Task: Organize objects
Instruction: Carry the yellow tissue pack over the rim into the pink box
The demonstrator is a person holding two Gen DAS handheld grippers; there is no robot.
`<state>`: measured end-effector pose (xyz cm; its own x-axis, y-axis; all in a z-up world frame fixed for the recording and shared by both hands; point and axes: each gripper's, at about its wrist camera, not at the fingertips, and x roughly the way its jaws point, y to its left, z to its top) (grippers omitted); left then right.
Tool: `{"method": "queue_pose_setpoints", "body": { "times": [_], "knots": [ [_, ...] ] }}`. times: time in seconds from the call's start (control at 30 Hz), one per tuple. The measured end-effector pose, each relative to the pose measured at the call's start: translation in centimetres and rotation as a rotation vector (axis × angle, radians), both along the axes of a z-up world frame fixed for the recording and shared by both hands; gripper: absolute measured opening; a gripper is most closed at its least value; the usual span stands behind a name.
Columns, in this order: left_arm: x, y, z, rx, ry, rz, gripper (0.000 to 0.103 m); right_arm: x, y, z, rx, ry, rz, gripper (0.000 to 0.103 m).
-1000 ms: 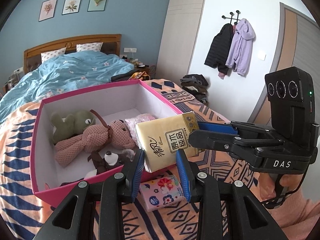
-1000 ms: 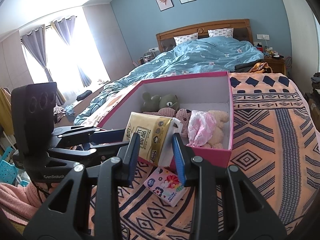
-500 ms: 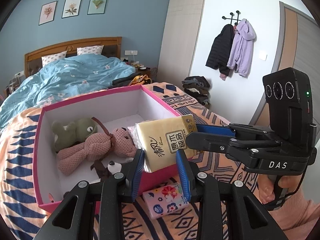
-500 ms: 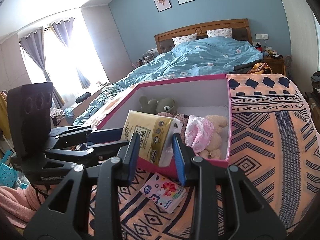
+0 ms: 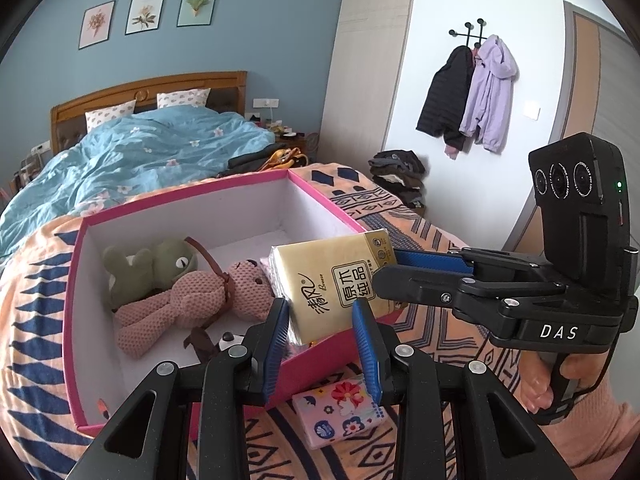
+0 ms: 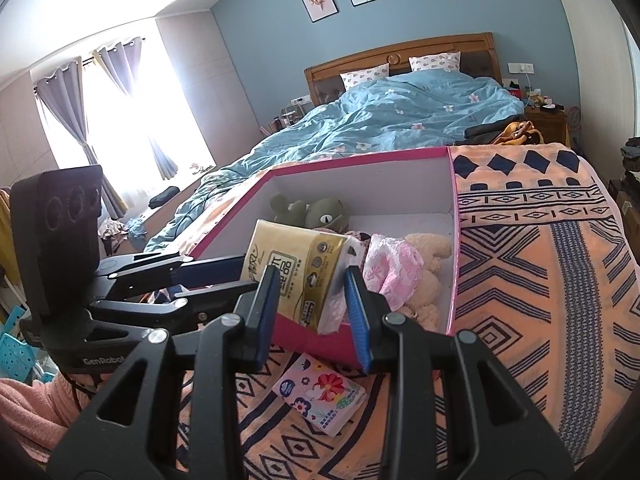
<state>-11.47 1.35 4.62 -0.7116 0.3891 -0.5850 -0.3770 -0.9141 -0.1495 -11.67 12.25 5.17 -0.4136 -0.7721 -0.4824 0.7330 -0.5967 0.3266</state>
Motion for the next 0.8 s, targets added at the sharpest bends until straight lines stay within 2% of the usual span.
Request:
{"method": "queue_pose_setpoints", "body": {
  "times": [0.8],
  "knots": [
    [-2.0, -0.2, -1.4, 0.005, -0.059, 0.021, 0.033, -1.8, -1.1, -1.3, 0.041, -0.031, -0.023, 0.036]
  ]
}}
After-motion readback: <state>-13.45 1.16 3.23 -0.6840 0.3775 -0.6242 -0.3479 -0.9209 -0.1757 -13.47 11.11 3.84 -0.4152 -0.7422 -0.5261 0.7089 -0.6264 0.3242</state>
